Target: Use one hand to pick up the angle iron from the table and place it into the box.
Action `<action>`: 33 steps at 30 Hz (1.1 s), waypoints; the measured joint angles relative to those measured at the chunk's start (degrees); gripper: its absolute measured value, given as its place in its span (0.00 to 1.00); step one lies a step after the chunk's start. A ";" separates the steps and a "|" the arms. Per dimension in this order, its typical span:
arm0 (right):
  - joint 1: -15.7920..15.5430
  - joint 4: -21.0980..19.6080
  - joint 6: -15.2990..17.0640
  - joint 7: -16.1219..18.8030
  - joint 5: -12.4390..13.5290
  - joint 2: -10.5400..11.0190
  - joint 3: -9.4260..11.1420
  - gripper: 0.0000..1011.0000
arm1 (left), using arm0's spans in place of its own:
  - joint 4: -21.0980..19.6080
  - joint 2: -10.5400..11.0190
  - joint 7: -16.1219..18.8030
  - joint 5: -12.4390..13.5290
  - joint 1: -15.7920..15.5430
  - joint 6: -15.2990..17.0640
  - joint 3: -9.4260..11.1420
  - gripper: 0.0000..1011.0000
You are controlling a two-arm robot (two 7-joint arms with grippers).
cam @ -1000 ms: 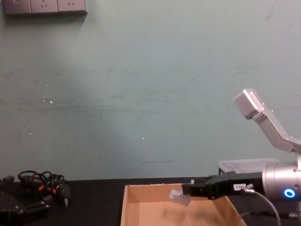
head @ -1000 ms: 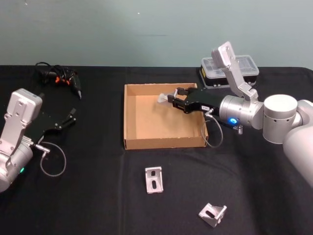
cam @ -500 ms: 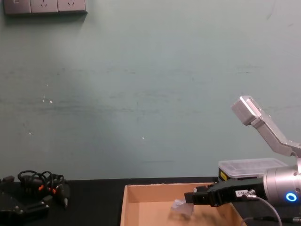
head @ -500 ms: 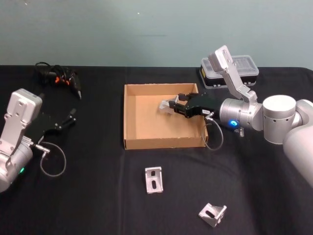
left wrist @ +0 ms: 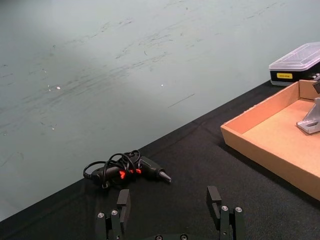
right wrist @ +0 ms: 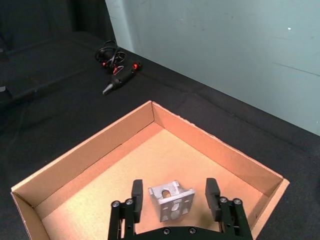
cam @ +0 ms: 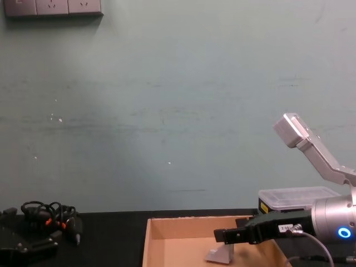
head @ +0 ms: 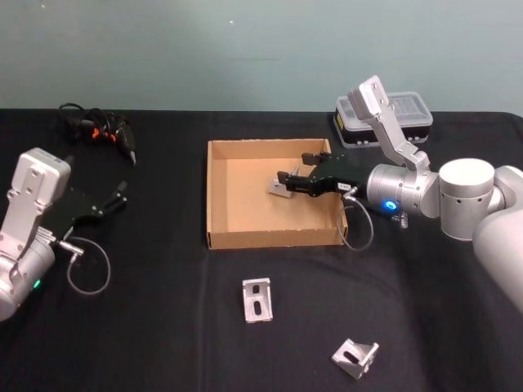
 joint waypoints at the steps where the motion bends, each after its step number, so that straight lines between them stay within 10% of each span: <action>1: 0.00 0.00 0.00 0.00 0.00 0.00 0.00 0.78 | 0.00 0.00 0.00 0.00 0.00 0.00 0.00 0.99; 9: 0.00 -0.02 0.00 -0.02 0.02 0.00 0.01 0.99 | 0.00 0.00 0.00 0.00 0.00 0.00 0.00 0.99; 17: -0.79 -1.91 -0.15 -0.03 0.09 0.58 0.20 0.99 | 0.00 0.00 0.00 0.00 0.00 0.00 0.00 0.99; 33: -14.56 -27.73 7.72 -4.25 4.33 7.63 2.15 0.99 | 0.00 0.00 0.00 0.00 0.00 0.00 0.00 0.99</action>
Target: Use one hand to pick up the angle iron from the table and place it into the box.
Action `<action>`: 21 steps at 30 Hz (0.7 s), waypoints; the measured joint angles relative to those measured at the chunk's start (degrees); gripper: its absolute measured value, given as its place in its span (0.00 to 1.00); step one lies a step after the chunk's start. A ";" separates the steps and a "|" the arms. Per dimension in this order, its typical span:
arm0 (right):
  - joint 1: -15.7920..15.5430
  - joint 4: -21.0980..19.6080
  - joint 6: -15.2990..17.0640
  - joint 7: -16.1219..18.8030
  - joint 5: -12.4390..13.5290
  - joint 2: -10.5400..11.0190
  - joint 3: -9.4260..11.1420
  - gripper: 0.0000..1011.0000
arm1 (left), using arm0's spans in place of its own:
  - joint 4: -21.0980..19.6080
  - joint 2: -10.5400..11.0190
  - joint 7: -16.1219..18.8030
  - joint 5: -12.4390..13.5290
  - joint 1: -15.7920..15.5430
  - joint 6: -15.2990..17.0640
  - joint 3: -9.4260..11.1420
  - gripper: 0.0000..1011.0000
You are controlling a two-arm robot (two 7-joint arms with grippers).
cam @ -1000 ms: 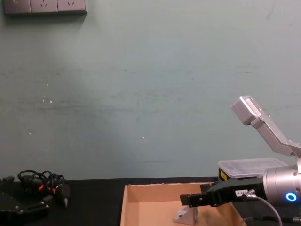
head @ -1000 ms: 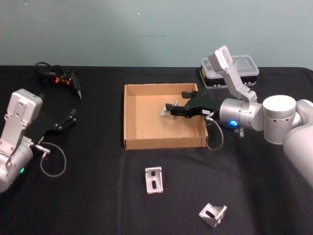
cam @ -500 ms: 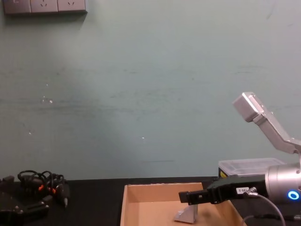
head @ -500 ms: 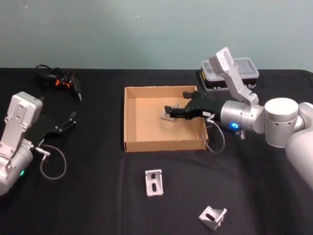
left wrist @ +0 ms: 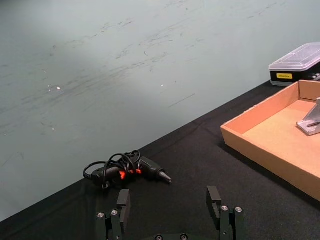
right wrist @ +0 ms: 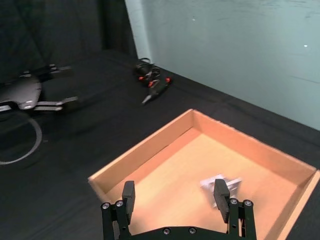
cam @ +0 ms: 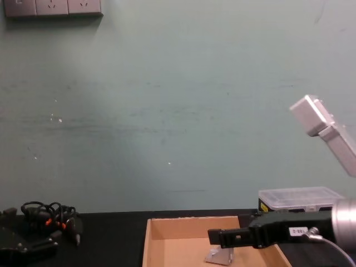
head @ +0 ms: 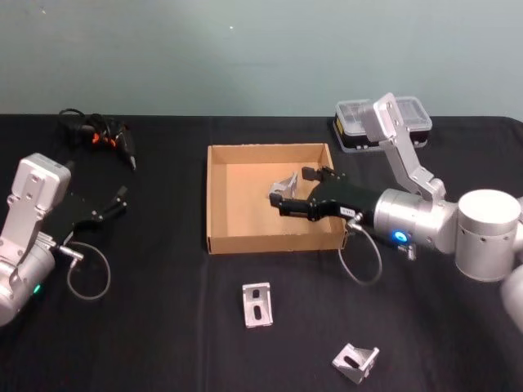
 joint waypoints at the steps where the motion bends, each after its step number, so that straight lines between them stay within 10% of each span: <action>1: -1.89 -3.30 1.01 -0.64 0.54 1.13 0.25 0.99 | 0.00 0.00 0.00 0.00 0.00 0.00 0.00 0.99; 10: -8.22 -15.70 3.88 1.33 2.88 8.31 -0.08 0.99 | 0.00 0.00 0.00 0.00 0.00 0.00 0.00 0.99; 21: -7.65 -15.31 1.54 10.67 4.66 12.96 -3.68 0.99 | 0.00 0.00 0.00 0.00 0.00 0.00 0.00 0.99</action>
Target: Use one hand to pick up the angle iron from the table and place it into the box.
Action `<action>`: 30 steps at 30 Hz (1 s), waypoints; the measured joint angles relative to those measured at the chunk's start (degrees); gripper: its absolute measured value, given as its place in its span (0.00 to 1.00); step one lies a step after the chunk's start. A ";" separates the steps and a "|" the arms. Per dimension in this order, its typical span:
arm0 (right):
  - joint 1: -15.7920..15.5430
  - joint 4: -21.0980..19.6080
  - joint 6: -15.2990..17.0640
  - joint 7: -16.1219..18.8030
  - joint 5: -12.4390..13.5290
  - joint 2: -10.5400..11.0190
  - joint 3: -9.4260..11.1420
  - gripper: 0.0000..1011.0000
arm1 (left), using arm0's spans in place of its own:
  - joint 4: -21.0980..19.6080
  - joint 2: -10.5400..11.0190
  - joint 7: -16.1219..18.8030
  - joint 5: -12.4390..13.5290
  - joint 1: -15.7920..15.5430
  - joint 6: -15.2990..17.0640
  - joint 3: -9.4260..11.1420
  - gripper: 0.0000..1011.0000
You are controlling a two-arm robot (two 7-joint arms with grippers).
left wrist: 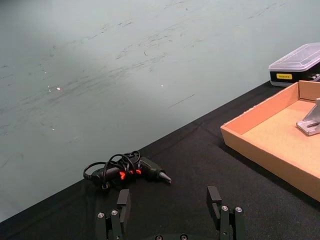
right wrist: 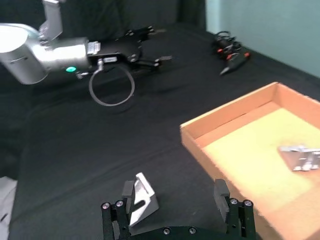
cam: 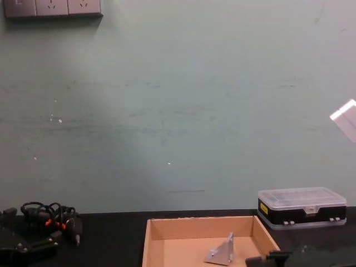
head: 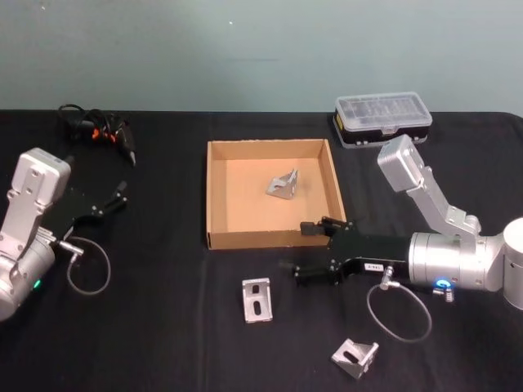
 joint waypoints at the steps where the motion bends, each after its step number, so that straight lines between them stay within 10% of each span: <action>1: 0.69 0.74 -0.28 1.04 0.03 0.00 -0.71 0.99 | 0.00 0.00 0.00 0.00 0.00 0.00 0.00 0.99; 30: 12.92 11.01 3.35 7.13 -2.06 -4.28 -12.13 0.99 | 0.00 0.00 0.00 0.00 0.00 0.00 0.00 0.99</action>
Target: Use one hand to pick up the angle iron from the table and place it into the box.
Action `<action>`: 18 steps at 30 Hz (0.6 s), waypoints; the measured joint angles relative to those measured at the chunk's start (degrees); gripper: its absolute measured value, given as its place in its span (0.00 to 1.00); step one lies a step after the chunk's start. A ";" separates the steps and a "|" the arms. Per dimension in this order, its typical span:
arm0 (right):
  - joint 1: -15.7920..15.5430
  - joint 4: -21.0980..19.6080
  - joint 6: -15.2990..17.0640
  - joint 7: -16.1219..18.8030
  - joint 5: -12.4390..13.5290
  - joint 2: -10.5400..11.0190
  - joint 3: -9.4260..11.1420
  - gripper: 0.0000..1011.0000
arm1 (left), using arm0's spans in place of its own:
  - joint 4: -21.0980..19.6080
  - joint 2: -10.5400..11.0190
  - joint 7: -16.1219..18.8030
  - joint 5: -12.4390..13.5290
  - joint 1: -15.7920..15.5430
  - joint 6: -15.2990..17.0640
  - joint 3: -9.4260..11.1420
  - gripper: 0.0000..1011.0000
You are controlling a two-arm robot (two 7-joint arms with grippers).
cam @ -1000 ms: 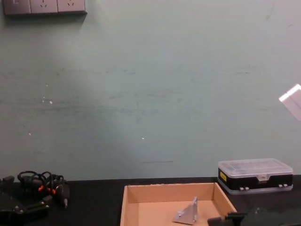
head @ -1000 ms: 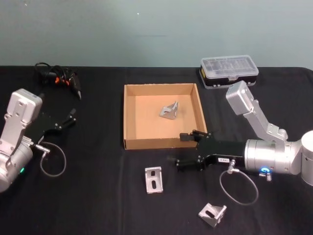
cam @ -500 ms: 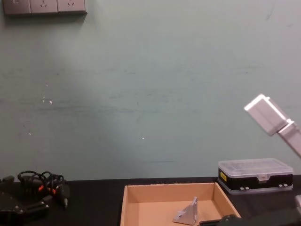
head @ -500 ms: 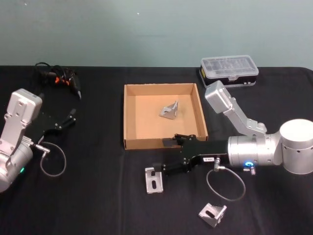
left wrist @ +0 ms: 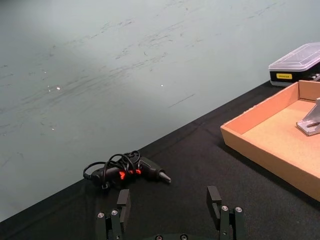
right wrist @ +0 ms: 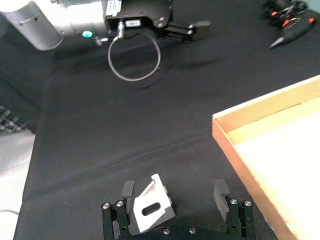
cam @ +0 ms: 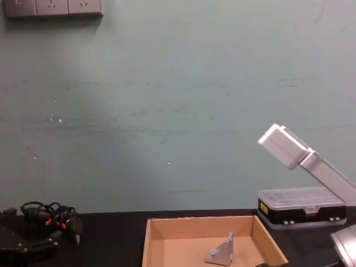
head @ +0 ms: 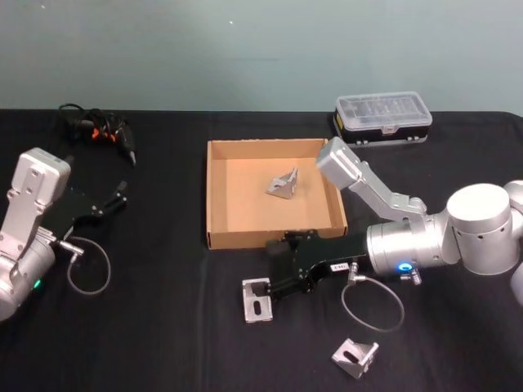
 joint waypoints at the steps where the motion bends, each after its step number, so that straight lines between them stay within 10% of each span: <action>1: 0.26 -0.02 0.10 0.12 -0.17 0.00 -0.39 0.99 | 0.00 0.00 0.00 0.00 0.00 0.00 0.00 0.99; 18: 4.49 2.65 0.52 0.78 -1.53 -1.06 -5.21 0.99 | 0.00 0.00 0.00 0.00 0.00 0.00 0.00 0.99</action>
